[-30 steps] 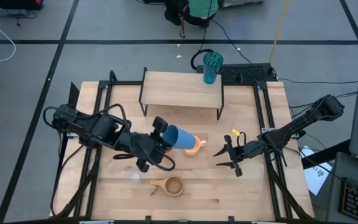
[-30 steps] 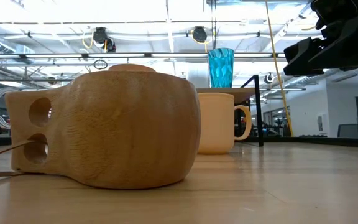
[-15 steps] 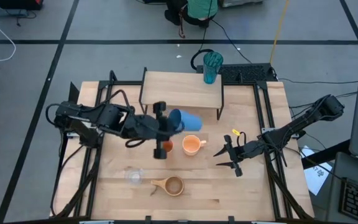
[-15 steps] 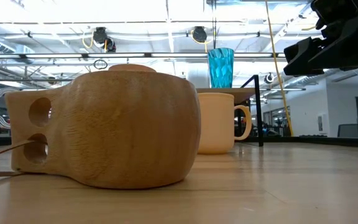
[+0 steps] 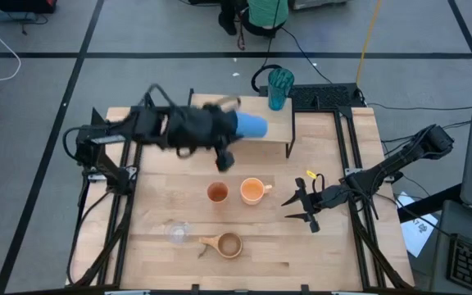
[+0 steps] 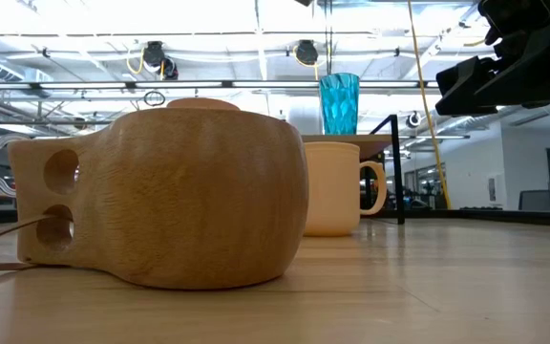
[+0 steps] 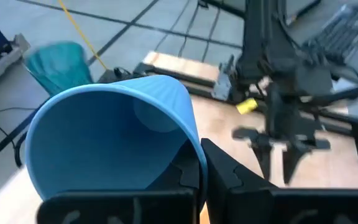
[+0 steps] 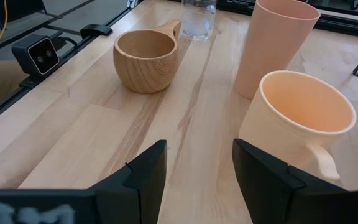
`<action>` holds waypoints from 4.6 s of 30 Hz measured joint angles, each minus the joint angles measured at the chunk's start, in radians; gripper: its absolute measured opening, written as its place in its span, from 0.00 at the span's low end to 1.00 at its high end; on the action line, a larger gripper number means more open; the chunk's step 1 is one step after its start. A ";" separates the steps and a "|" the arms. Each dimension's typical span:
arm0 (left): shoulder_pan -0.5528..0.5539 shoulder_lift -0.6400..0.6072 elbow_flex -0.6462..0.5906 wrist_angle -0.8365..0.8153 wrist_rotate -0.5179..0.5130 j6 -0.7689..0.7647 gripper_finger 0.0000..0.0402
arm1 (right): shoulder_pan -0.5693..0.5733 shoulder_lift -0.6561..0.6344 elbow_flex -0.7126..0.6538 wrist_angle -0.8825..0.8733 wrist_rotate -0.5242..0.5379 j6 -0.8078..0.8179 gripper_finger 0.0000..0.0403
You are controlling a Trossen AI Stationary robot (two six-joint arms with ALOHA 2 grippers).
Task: Stack small to large cups/mugs on shelf
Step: Put the light blue cup on the shelf
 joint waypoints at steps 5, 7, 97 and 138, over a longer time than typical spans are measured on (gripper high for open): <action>0.160 0.010 0.111 -0.081 0.086 0.105 0.00 | 0.000 0.000 0.000 0.000 0.002 -0.003 0.43; 0.227 0.021 0.160 -0.125 0.093 0.140 0.00 | 0.000 0.000 0.000 0.000 0.002 -0.004 0.43; 0.229 0.258 0.278 -0.424 0.351 1.443 0.00 | -0.576 0.293 0.460 0.286 0.177 -0.207 0.77; 0.234 -0.246 -0.365 0.222 0.147 0.516 0.67 | -0.577 -0.047 0.192 0.486 -0.130 -0.168 0.69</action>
